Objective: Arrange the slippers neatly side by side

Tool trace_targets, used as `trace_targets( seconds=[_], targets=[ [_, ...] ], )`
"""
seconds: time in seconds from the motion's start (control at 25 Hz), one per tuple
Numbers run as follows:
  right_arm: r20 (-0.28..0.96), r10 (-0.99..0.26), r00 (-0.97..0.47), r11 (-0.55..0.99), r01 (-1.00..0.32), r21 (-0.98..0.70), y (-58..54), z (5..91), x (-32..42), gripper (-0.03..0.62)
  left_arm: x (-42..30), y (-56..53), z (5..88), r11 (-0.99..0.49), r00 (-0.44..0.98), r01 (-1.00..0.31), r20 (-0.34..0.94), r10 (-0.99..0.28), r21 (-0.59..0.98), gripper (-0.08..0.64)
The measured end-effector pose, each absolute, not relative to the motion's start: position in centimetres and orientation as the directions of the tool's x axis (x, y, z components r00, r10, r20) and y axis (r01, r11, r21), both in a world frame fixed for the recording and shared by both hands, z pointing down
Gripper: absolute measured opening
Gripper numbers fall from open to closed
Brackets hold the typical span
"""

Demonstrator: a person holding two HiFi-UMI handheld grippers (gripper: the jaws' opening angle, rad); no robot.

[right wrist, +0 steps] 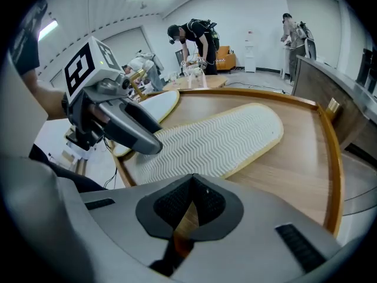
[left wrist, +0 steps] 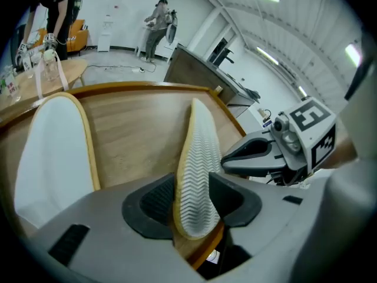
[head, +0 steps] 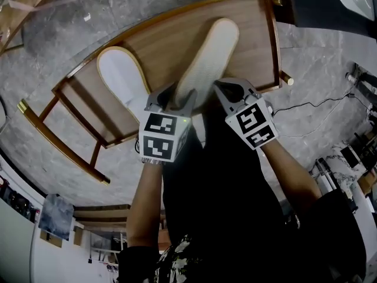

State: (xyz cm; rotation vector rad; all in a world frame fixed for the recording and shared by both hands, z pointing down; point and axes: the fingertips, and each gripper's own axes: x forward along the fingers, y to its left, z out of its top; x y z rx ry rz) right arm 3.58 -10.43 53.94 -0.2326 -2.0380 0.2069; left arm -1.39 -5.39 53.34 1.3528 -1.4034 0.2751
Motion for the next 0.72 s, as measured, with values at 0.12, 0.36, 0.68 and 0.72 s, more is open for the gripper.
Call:
trace_targets(
  seconds=[0.12, 0.36, 0.68, 0.72],
  targets=[
    [0.853, 0.238, -0.465, 0.969, 0.055, -0.241, -10.4, 53.9, 3.5, -0.002, -1.4, -5.4, 52.9, 0.299, 0.251, -0.831, 0.796, -0.55, 0.469, 0.147],
    [0.836, 0.186, -0.517, 0.976, 0.0, -0.217, -10.9, 53.1, 3.0, -0.002, -1.4, -6.3, 49.8, 0.176, 0.235, -0.893, 0.765, -0.599, 0.413, 0.076],
    [0.756, 0.102, -0.647, 0.968, -0.109, -0.224, -11.9, 49.3, 0.6, -0.002, -4.2, -8.3, 45.0, -0.023, 0.121, -0.99, 0.767, -0.631, 0.138, 0.034],
    [0.743, 0.091, -0.663, 0.968, -0.117, -0.223, -12.0, 48.7, 0.3, -0.002, -4.6, -8.4, 45.0, -0.035, 0.11, -0.993, 0.769, -0.63, 0.114, 0.032]
  ],
)
